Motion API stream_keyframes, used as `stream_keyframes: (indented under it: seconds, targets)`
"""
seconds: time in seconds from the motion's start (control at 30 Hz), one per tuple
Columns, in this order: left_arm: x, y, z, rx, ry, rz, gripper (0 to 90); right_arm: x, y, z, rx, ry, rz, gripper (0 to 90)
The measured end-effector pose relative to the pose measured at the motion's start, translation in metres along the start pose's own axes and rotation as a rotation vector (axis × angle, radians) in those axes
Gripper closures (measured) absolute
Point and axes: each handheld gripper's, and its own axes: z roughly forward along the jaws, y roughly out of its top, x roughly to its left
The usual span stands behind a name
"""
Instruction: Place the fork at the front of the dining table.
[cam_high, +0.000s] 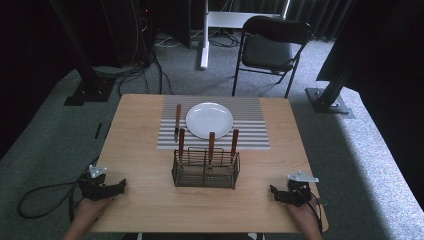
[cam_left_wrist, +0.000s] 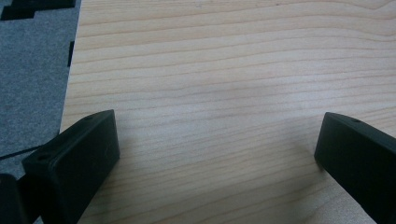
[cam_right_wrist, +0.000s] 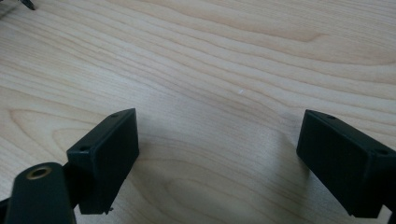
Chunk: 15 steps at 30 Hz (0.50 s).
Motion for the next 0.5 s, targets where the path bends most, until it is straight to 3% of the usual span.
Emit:
stream_keyframes:
  seconds: [0.5]
  targets:
    - [0.0, -0.0001, 0.0, 0.0, -0.001, 0.0, 0.0, 0.0053, -0.001, -0.01, 0.014, 0.02, 0.01, 15.7]
